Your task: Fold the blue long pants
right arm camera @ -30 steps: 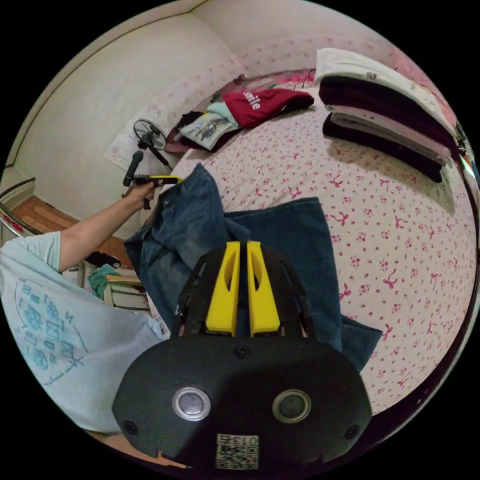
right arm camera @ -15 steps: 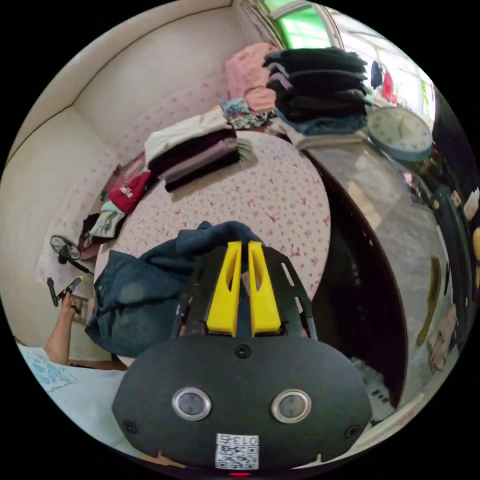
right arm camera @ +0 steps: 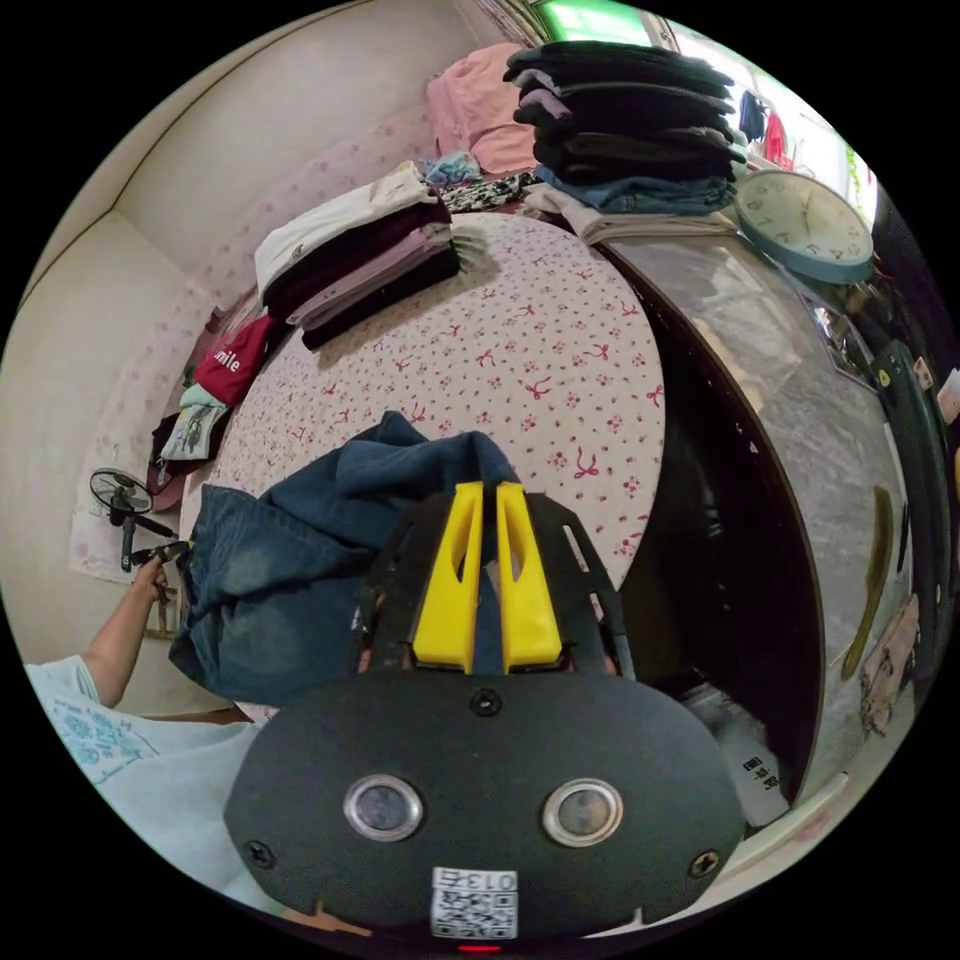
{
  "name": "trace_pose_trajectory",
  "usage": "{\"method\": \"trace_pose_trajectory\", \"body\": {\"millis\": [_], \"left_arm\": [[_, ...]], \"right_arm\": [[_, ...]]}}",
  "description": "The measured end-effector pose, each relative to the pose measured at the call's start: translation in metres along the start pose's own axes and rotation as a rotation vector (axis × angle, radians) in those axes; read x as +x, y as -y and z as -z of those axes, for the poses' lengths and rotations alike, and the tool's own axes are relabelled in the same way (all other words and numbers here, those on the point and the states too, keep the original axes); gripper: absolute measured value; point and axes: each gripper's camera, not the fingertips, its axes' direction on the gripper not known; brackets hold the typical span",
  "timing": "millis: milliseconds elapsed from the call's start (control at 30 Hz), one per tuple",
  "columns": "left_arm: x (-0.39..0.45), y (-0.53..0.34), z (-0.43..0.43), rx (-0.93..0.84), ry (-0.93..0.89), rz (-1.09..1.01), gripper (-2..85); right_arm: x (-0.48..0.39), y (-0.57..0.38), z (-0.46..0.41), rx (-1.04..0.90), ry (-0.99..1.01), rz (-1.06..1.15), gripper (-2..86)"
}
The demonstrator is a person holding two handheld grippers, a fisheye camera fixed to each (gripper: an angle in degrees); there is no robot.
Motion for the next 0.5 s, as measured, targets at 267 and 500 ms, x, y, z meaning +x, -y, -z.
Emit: {"method": "trace_pose_trajectory", "body": {"millis": [267, 500], "left_arm": [[0.046, -0.086, 0.081, 0.410, 0.124, -0.307, 0.2], [-0.029, -0.227, 0.081, 0.675, 0.071, 0.104, 0.1]], "right_arm": [[0.017, -0.009, 0.032, 0.178, 0.127, 0.014, 2.3], [0.052, -0.032, 0.054, 0.247, 0.105, -0.070, 2.2]]}}
